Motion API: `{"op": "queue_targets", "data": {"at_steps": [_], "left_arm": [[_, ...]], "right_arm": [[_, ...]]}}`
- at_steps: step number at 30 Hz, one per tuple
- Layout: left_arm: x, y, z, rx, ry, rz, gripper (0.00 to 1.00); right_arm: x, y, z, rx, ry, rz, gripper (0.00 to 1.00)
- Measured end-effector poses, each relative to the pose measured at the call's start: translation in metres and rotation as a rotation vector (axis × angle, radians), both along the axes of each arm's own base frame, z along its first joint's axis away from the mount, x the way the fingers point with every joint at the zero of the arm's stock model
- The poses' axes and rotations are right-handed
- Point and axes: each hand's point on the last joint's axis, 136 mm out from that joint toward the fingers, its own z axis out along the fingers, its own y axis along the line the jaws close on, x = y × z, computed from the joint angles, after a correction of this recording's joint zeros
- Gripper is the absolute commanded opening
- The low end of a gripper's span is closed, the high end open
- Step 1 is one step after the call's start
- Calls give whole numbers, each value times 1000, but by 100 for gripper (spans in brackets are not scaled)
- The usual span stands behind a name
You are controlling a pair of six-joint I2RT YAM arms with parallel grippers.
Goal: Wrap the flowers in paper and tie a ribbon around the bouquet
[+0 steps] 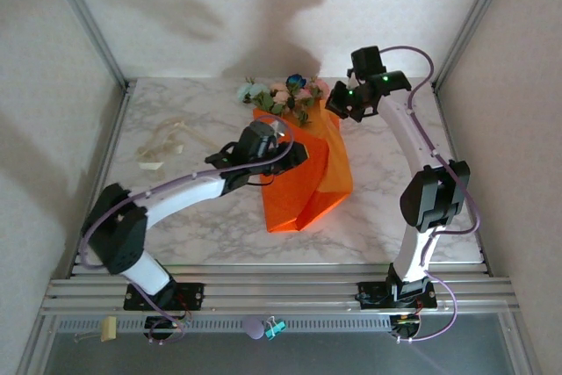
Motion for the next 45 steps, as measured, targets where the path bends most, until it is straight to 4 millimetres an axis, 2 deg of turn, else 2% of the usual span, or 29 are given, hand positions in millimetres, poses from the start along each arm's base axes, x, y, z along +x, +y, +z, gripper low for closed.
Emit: {"op": "queue_targets", "data": {"at_steps": [2, 5, 7, 9, 12, 16, 21, 26, 29, 31, 32, 35, 37, 39, 40, 41, 43, 45], "left_arm": [[-11, 7, -16, 5, 34, -22, 22], [-41, 7, -78, 66, 175, -91, 21], [-65, -3, -116, 115, 268, -160, 21], [-82, -15, -135, 134, 315, -216, 20], [-101, -30, -148, 134, 355, -274, 16], [-103, -45, -160, 130, 379, -313, 13], [-108, -51, -179, 171, 399, -343, 12], [-107, -51, -180, 192, 380, -354, 11], [-103, -48, -176, 214, 361, -328, 21], [-97, -44, -161, 232, 337, -301, 27], [-93, -43, -147, 232, 317, -284, 29], [-78, -42, -84, 171, 225, -241, 30], [-70, -30, -44, 121, 170, -203, 30], [-62, -5, -19, 74, 134, -140, 29], [-60, 8, -18, 55, 129, -111, 28], [-57, 24, -26, 44, 142, -73, 25], [-55, 47, -60, 44, 205, -7, 21], [-62, 56, -110, 80, 313, 25, 20]], "right_arm": [[-1, -2, -4, -4, 11, -3, 0], [-1, -3, -5, -4, 15, -5, 0], [-1, -3, -5, -3, 14, -4, 0], [-2, -2, -5, -2, 14, -3, 0], [-2, -1, -4, 3, 16, 0, 0], [-4, 2, -3, 27, 27, 0, 0], [-4, 7, -1, 65, 38, 2, 0], [-4, 16, 2, 124, 47, 7, 0], [-4, 25, 10, 179, 42, 26, 0], [-5, 33, 14, 208, 35, 48, 0], [-6, 38, 17, 223, 33, 63, 0], [-10, 51, 22, 255, 29, 98, 0], [-12, 59, 25, 277, 26, 117, 0], [-13, 66, 26, 292, 23, 132, 0], [-12, 69, 26, 299, 22, 139, 0], [-11, 73, 26, 306, 24, 146, 0], [-9, 80, 22, 316, 28, 154, 0], [-6, 90, 17, 329, 39, 162, 0]]}}
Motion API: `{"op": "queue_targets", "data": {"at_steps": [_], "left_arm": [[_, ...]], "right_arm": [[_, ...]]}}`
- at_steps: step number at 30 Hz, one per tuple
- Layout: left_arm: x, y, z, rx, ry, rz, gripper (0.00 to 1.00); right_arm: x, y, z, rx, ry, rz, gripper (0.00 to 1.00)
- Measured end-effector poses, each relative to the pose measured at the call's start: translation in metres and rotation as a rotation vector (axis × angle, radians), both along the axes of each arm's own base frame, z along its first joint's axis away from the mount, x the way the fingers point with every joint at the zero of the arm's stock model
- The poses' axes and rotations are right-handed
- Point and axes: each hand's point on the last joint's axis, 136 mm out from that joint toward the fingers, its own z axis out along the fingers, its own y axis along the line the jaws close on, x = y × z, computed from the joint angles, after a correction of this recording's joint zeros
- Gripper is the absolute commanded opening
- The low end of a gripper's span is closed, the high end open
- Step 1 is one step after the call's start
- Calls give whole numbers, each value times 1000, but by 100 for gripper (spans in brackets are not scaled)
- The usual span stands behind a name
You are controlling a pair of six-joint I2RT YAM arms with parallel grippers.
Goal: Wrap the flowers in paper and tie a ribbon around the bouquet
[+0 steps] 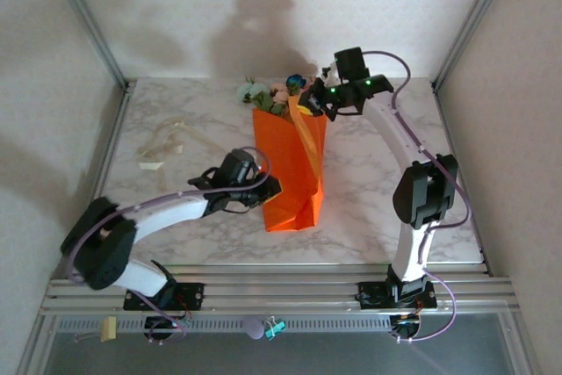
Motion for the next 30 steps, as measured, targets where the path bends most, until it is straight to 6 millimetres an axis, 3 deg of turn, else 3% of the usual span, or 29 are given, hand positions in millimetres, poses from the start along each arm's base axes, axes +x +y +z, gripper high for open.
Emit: {"op": "queue_targets", "data": {"at_steps": [2, 4, 8, 13, 17, 23, 26, 30], "left_arm": [[-14, -1, -40, 43, 94, -5, 19], [-23, -5, -62, 58, 137, -11, 17], [-17, -21, -53, -5, 93, -13, 17], [-14, -22, -44, -20, 52, -3, 23], [-16, -12, -21, -16, 7, 22, 31], [-21, 13, 37, -2, -87, 85, 46], [-19, 23, 67, -13, -126, 123, 53], [-10, 23, 84, -28, -139, 145, 59]], "right_arm": [[4, 13, -5, 14, 6, 12, 0], [7, 28, -11, 24, 7, 30, 0], [8, 66, -32, 49, 14, 73, 0], [10, 111, -69, 76, 19, 114, 0], [16, 129, -104, 67, 34, 104, 0], [33, 129, -144, 40, 54, 58, 0], [37, 127, -153, 22, 59, 42, 0], [38, 126, -154, 18, 57, 36, 0]]}}
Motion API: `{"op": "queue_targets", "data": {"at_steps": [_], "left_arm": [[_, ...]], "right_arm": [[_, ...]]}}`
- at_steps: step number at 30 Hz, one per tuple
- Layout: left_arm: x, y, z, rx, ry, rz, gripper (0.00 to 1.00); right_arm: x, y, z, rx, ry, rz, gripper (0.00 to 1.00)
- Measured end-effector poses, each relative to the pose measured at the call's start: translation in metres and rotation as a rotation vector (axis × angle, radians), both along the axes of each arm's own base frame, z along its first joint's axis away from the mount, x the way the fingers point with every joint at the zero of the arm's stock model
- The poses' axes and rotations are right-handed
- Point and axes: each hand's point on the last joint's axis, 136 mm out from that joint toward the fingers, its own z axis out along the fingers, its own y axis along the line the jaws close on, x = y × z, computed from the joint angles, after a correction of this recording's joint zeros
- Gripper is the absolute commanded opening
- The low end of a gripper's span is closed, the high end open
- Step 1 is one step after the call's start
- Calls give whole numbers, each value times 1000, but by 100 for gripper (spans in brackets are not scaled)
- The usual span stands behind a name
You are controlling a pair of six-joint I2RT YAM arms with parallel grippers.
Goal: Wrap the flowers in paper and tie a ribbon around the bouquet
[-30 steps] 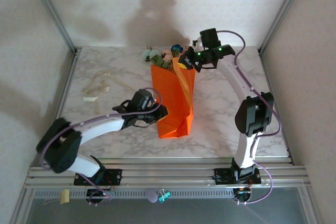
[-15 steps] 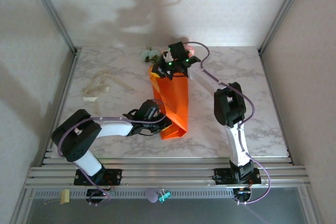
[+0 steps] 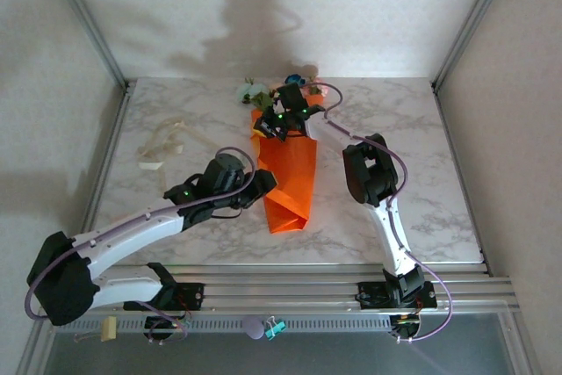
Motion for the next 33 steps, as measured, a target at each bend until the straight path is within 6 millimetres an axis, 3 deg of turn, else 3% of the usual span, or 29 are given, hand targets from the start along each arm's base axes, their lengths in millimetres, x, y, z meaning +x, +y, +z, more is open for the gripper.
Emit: {"op": "queue_targets", "data": {"at_steps": [3, 10, 17, 21, 24, 27, 29, 31, 33], "left_arm": [[6, -4, -12, 24, 31, 4, 58], [10, -2, -76, 181, 142, -14, 51], [23, -4, -122, 317, 179, -57, 27], [22, 2, -135, 371, 185, -65, 25], [24, 3, -138, 385, 181, -71, 24], [25, 3, -139, 390, 182, -74, 23], [26, 2, -139, 389, 178, -76, 23], [27, 1, -137, 386, 174, -76, 24], [28, 0, -136, 383, 172, -76, 24]], "right_arm": [[0, 0, 0, 0, 0, 0, 0], [0, 0, -2, -2, 2, -1, 0], [-2, -8, -10, -46, -1, -2, 47], [-13, -32, -8, -115, -1, -10, 59], [-25, -69, 21, -144, -26, -48, 57], [-40, -122, 64, -139, -92, -113, 47], [-51, -152, 82, -133, -133, -148, 36], [-64, -162, 80, -123, -139, -150, 29], [-80, -158, 56, -122, -98, -124, 24]]}}
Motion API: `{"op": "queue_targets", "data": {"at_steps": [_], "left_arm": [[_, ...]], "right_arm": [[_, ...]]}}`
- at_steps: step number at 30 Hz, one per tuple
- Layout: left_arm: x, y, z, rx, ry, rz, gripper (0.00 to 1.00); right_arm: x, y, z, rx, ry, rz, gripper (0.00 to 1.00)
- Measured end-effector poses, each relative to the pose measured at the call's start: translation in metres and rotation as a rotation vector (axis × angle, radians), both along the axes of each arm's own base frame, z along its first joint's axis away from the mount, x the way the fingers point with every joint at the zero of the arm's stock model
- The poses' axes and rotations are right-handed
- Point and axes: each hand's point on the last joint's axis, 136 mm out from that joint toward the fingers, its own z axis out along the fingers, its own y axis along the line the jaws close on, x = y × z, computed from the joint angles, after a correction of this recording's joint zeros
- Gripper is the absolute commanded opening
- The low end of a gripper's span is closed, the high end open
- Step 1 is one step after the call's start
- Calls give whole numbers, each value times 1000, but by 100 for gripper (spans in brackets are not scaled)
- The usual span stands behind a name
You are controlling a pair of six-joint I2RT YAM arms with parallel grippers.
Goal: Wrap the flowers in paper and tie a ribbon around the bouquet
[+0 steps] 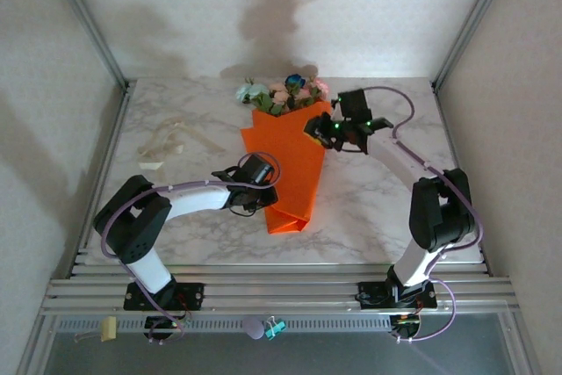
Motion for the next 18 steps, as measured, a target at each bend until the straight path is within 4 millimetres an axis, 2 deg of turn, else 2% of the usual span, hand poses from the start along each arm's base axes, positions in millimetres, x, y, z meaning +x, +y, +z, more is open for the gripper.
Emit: {"op": "queue_targets", "data": {"at_steps": [3, 6, 8, 11, 13, 15, 18], "left_arm": [[3, -4, 3, -9, -5, -3, 24], [5, -8, 7, -25, -8, -9, 26], [6, -10, 9, -32, -6, -12, 30], [5, -10, 10, -29, 0, -8, 41], [3, -8, 20, -23, -5, -1, 45], [4, -8, 42, -44, -33, 12, 46], [15, -19, 89, -151, -110, 32, 44]], "right_arm": [[-29, 5, -56, -24, 138, 22, 19], [-48, 1, -95, -51, 249, 11, 12], [-50, 0, -109, -63, 283, 1, 10], [-53, -4, -125, -85, 312, -11, 10], [-56, -7, -135, -101, 332, -15, 9], [-57, -7, -138, -97, 338, -13, 9], [-56, -6, -138, -91, 332, -8, 9]]}}
